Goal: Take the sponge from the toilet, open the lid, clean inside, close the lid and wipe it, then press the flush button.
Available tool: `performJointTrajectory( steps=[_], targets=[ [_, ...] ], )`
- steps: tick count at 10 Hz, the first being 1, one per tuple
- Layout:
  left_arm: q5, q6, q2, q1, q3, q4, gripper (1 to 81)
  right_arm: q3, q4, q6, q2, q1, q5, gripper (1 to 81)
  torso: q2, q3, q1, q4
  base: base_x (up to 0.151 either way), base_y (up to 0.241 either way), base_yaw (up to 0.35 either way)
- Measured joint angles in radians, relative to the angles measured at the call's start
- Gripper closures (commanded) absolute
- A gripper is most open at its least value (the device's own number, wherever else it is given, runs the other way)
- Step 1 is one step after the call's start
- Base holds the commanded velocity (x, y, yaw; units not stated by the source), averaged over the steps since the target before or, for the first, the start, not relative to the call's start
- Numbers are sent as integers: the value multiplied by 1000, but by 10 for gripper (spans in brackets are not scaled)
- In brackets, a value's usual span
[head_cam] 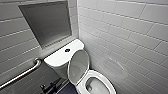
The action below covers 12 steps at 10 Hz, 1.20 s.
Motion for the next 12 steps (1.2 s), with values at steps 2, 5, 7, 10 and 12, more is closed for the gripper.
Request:
performJointTrajectory(
  steps=[2, 5, 7, 10, 12],
  targets=[
    [220, -70, 11, 2, -1, 370, 10, -4, 0, -1, -1, 3, 10, 811, 0, 0, 0, 0, 0, 0, 0],
    [526, -174, 11, 75, 10, 900, 10, -40, -1, -7, -12, 3, 79, 811, 0, 0, 0, 0, 0, 0, 0],
    [601, -216, 16, 202, 11, 1037, 10, -46, -6, -8, -10, 3, 82, 811, 0, 0, 0, 0, 0, 0, 0],
    [651, -245, 94, 370, -45, 1186, 10, -46, -10, -8, -4, 8, 85, 811, 0, 0, 0, 0, 0, 0, 0],
    [670, -250, 130, 439, -107, 1258, 10, -46, -10, -8, -2, 9, 85, 811, 0, 1, 0, 0, 0, 0, 0]
  ],
)
